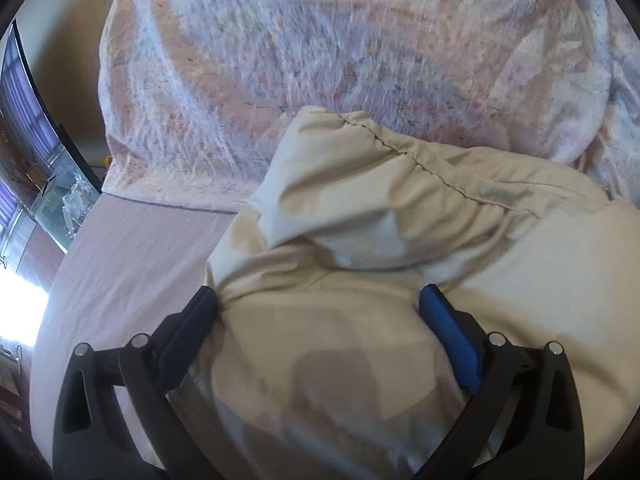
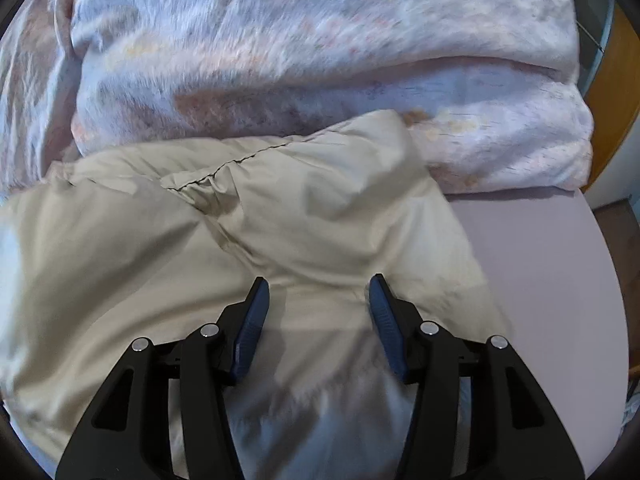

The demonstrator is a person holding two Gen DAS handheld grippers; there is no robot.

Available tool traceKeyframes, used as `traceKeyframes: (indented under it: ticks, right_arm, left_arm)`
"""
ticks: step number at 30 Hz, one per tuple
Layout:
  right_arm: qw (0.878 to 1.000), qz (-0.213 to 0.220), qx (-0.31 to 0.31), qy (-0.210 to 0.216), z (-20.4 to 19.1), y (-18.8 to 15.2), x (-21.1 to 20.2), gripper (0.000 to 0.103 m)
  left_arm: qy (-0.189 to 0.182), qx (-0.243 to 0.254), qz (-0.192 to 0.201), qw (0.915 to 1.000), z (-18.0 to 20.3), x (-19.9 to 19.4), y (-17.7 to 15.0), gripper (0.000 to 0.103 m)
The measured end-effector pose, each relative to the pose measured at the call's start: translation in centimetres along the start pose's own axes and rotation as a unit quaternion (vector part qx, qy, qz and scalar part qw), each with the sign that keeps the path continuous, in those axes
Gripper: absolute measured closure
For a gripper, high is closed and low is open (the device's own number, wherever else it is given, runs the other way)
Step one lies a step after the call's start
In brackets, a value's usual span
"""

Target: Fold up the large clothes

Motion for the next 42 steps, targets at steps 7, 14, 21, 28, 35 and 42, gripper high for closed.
traceKeyframes:
  ticks: [7, 14, 21, 28, 35, 42]
  right_arm:
    - [0.995, 0.004, 0.099, 0.02, 5.5, -0.8, -4.8, 0.026]
    - [0.976, -0.042, 0.214, 0.015, 10.7, -1.3, -5.4, 0.022]
    - [0.936, -0.116, 0.322, 0.077, 13.7, -3.9, -3.2, 0.02]
    - [0.891, -0.129, 0.406, 0.155, 15.2, -5.9, -1.8, 0.046]
    - [0.907, -0.11, 0.387, 0.126, 13.6, -5.6, -3.2, 0.064]
    - [0.92, -0.092, 0.366, 0.11, 11.8, -5.1, -5.5, 0.075]
  left_arm:
    - [0.003, 0.001, 0.01, 0.9999, -2.1, -5.6, -2.5, 0.002]
    - [-0.009, -0.037, -0.029, 0.9988, -5.2, -6.2, -5.8, 0.002]
    - [-0.06, -0.081, -0.064, 0.9929, -5.5, -5.0, -9.0, 0.002]
    - [-0.125, -0.133, -0.075, 0.9804, -4.4, -4.0, -10.6, 0.01]
    - [-0.163, -0.167, -0.06, 0.9704, -3.8, -4.1, -10.7, 0.04]
    - [-0.157, -0.171, -0.051, 0.9714, -3.4, -5.5, -10.4, 0.062]
Point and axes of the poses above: each gripper's, at about its wrist camera, not at the fingertips, and x roughly the way its jaws point, z to its right, y to its top, the point moved 2 cm from there along x, roughly the way its jaws point, and after that the axes turned 15 degrees about x, right-handed, at the moved point
